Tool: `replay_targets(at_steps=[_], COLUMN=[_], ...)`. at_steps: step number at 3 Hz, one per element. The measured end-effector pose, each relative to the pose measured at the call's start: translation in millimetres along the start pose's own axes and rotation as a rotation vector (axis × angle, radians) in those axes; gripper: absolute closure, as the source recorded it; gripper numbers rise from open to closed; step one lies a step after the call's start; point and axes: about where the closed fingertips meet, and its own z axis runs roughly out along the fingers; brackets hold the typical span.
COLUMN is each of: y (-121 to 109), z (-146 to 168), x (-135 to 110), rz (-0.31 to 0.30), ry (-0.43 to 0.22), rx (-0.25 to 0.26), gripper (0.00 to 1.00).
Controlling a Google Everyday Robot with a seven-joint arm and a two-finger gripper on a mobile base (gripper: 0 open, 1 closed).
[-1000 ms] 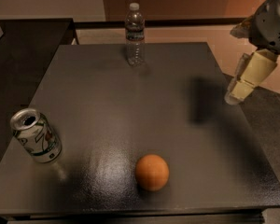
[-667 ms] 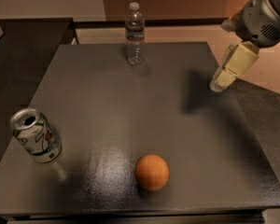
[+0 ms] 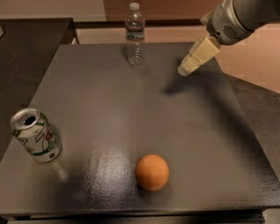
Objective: Knock water bottle over
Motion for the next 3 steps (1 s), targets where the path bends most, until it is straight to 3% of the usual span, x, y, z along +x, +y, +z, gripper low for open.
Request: replay_targets(at_steps=[1, 3], y=[-26.6, -64.2], z=[35.8, 98.0], x=[-16.8, -55.3], rz=[0.075, 0.232], ry=[-0.089, -0.266], rx=[0.023, 0.004], gripper=[0.0, 0.0])
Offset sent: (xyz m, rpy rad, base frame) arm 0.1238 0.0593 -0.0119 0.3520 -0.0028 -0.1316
